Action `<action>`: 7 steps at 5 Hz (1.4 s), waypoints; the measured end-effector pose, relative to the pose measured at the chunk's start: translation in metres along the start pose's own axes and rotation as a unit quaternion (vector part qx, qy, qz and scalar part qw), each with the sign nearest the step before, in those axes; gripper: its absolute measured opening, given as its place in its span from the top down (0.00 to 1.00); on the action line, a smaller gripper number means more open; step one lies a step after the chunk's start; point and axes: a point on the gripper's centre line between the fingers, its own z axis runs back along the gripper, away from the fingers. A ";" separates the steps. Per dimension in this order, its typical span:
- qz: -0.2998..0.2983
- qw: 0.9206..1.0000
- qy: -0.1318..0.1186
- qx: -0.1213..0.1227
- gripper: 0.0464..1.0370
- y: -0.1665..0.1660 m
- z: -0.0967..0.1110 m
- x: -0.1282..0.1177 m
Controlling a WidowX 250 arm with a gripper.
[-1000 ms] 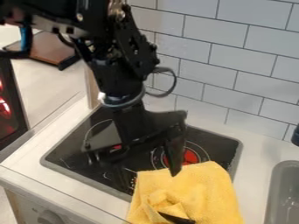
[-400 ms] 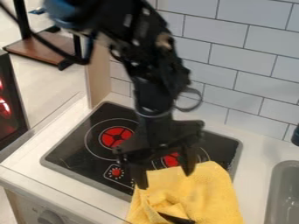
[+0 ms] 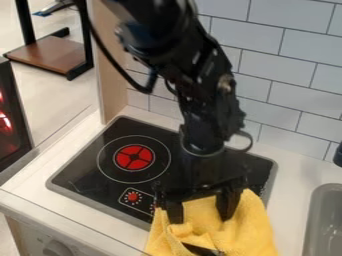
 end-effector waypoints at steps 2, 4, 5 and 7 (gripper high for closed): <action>0.014 0.999 0.011 0.027 0.04 -0.007 -0.026 0.007; 0.031 0.999 0.003 0.028 0.04 -0.017 -0.028 0.028; 0.046 0.999 -0.004 0.027 0.04 -0.026 -0.030 0.048; 0.095 0.995 -0.011 0.024 0.04 -0.030 -0.030 0.086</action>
